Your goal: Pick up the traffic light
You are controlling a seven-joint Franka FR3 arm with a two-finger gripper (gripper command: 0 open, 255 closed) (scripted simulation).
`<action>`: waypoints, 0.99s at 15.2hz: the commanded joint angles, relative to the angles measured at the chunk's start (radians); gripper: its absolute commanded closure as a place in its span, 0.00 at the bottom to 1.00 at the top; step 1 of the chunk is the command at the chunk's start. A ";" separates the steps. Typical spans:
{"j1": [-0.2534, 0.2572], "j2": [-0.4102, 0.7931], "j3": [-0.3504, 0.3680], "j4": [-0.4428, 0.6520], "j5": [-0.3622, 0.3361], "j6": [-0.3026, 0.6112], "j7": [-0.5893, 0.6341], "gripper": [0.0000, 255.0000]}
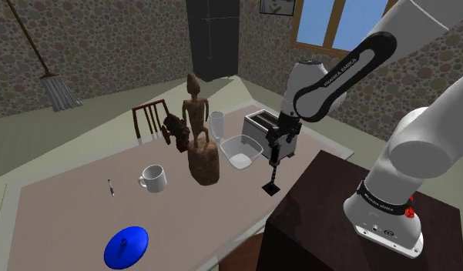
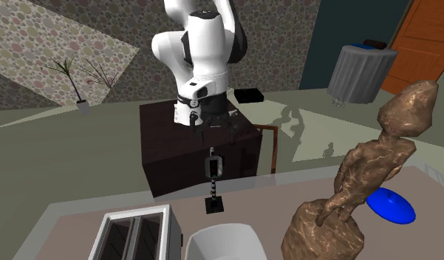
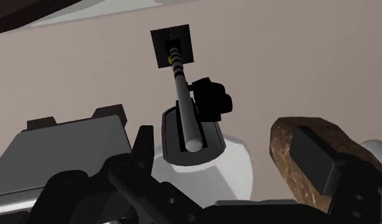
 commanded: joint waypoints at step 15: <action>0.026 0.206 -0.010 -0.012 0.047 0.228 -0.026 1.00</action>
